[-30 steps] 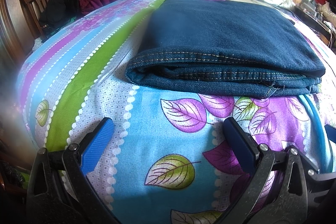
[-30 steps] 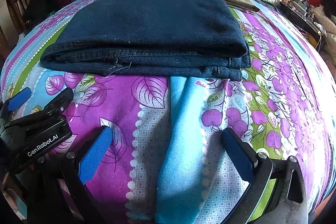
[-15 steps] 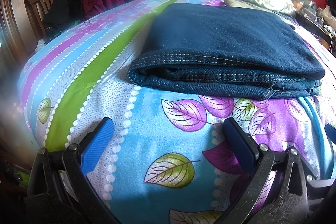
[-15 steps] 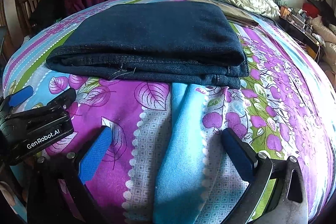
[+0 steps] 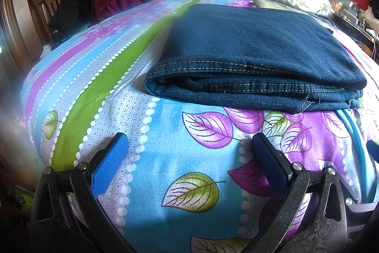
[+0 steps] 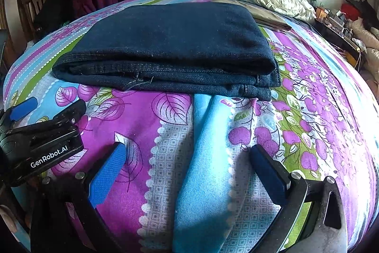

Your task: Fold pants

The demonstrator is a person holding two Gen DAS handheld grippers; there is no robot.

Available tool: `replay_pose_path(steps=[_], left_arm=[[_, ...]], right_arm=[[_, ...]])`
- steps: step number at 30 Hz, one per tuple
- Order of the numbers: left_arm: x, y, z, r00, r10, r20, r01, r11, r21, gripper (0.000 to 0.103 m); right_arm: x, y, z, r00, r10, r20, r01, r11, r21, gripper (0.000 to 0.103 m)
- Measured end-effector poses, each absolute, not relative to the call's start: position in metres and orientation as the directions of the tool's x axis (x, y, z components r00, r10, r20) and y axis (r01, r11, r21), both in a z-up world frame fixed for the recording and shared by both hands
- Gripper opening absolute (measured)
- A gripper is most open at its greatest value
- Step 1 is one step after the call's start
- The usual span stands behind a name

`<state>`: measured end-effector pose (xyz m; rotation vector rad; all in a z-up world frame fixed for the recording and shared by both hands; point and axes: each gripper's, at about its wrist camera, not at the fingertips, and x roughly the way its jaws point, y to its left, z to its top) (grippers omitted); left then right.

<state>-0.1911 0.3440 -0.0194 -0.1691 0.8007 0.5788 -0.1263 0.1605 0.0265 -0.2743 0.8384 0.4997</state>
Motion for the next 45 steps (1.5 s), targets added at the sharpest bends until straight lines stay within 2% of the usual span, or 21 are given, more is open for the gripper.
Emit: replay_pose_path(steps=[9, 15, 20, 34, 45], left_arm=[[-0.191, 0.344, -0.018, 0.539, 0.414, -0.734, -0.548, 0.834, 0.068, 0.103], [-0.186, 0.350, -0.009, 0.474, 0.354, -0.807, -0.545, 0.837, 0.047, 0.103], [-0.178, 0.353, -0.005, 0.356, 0.328, -0.875, -0.564, 0.822, 0.078, 0.103], [-0.159, 0.371, -0.005, 0.190, 0.228, -0.955, -0.576, 0.814, 0.080, 0.103], [-0.145, 0.379, -0.013, 0.177, 0.223, -0.959, -0.570, 0.817, 0.085, 0.103]], right_arm=[[-0.115, 0.167, 0.032, 0.500, 0.259, -0.826, -0.493, 0.870, -0.026, 0.103], [-0.105, 0.172, 0.039, 0.393, 0.181, -0.902, -0.439, 0.898, -0.012, 0.103], [-0.098, 0.172, 0.044, 0.309, 0.138, -0.941, -0.398, 0.918, 0.004, 0.103], [-0.069, 0.181, 0.039, 0.197, 0.085, -0.977, -0.402, 0.916, -0.002, 0.103], [-0.054, 0.191, 0.030, 0.181, 0.080, -0.980, -0.419, 0.908, -0.004, 0.103]])
